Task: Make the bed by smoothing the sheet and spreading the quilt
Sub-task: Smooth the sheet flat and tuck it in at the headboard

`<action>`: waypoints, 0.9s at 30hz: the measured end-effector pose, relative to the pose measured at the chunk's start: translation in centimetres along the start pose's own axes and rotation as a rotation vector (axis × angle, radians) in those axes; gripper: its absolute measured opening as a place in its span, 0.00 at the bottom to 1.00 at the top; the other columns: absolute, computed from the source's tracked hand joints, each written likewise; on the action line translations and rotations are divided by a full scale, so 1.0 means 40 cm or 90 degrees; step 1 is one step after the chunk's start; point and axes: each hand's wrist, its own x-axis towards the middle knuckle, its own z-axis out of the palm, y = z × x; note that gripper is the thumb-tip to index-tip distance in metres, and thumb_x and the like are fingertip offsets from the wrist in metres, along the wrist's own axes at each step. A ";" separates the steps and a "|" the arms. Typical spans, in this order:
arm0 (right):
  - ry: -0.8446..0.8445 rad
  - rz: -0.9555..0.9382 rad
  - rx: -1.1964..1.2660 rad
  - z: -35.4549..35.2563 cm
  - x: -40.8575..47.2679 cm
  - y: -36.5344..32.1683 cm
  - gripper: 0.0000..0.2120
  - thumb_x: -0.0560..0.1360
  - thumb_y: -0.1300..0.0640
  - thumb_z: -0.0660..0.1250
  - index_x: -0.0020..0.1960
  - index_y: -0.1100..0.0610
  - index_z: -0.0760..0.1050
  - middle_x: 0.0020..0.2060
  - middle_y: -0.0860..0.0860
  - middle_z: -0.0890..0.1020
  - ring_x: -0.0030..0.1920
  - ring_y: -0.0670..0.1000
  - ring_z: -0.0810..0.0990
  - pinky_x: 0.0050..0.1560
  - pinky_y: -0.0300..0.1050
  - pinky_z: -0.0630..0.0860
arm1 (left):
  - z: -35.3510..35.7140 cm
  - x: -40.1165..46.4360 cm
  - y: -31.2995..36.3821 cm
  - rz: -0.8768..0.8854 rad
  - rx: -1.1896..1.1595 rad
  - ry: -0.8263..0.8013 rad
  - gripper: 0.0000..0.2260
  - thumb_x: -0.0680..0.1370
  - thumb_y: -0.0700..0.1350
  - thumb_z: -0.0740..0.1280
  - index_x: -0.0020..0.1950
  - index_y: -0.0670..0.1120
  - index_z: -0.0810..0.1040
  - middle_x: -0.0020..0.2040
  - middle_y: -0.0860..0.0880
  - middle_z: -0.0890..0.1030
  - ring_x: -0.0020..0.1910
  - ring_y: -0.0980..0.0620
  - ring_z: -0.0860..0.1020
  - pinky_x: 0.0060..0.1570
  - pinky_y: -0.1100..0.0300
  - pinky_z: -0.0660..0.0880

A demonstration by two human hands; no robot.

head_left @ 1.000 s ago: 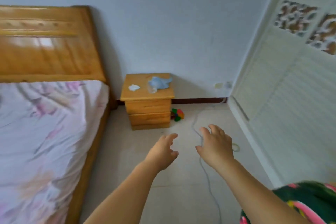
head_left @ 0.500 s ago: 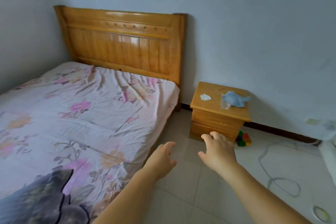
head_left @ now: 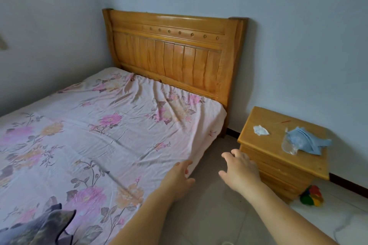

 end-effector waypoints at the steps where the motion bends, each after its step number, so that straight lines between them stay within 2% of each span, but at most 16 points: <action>1: -0.007 -0.009 -0.002 -0.016 0.044 0.021 0.27 0.78 0.45 0.61 0.75 0.49 0.58 0.74 0.52 0.60 0.74 0.54 0.59 0.69 0.51 0.65 | -0.003 0.042 0.018 -0.013 -0.003 0.003 0.24 0.78 0.48 0.64 0.72 0.55 0.62 0.63 0.51 0.71 0.59 0.51 0.74 0.63 0.56 0.72; 8: -0.022 -0.047 -0.051 -0.149 0.334 0.143 0.26 0.79 0.47 0.60 0.74 0.50 0.59 0.72 0.52 0.62 0.72 0.54 0.62 0.66 0.49 0.67 | -0.051 0.311 0.155 -0.050 -0.032 0.050 0.23 0.78 0.48 0.64 0.72 0.55 0.63 0.61 0.52 0.72 0.56 0.52 0.74 0.61 0.58 0.74; 12: -0.041 -0.079 -0.066 -0.178 0.466 0.148 0.25 0.79 0.47 0.60 0.73 0.50 0.61 0.71 0.53 0.65 0.70 0.54 0.65 0.66 0.49 0.69 | -0.069 0.408 0.160 -0.081 -0.043 0.049 0.23 0.78 0.47 0.65 0.71 0.54 0.64 0.61 0.51 0.72 0.56 0.52 0.74 0.59 0.59 0.73; 16: -0.083 -0.126 -0.088 -0.167 0.605 0.097 0.24 0.79 0.47 0.59 0.73 0.51 0.61 0.70 0.52 0.65 0.69 0.54 0.65 0.66 0.50 0.67 | -0.107 0.505 0.102 -0.148 -0.077 0.076 0.22 0.78 0.47 0.65 0.72 0.53 0.64 0.61 0.49 0.73 0.55 0.51 0.76 0.56 0.59 0.75; 20: -0.123 -0.165 -0.096 -0.137 0.766 0.016 0.22 0.78 0.47 0.60 0.71 0.51 0.64 0.68 0.51 0.67 0.67 0.53 0.66 0.65 0.50 0.69 | -0.176 0.615 0.011 -0.190 -0.081 0.055 0.23 0.78 0.47 0.65 0.72 0.51 0.64 0.62 0.47 0.73 0.57 0.48 0.75 0.51 0.60 0.74; 27: -0.242 -0.221 -0.140 -0.059 1.136 -0.169 0.21 0.79 0.48 0.59 0.71 0.50 0.64 0.68 0.51 0.67 0.67 0.53 0.66 0.65 0.48 0.67 | -0.371 0.918 -0.228 -0.281 -0.069 0.041 0.22 0.79 0.46 0.63 0.73 0.49 0.64 0.65 0.45 0.72 0.62 0.48 0.73 0.58 0.59 0.70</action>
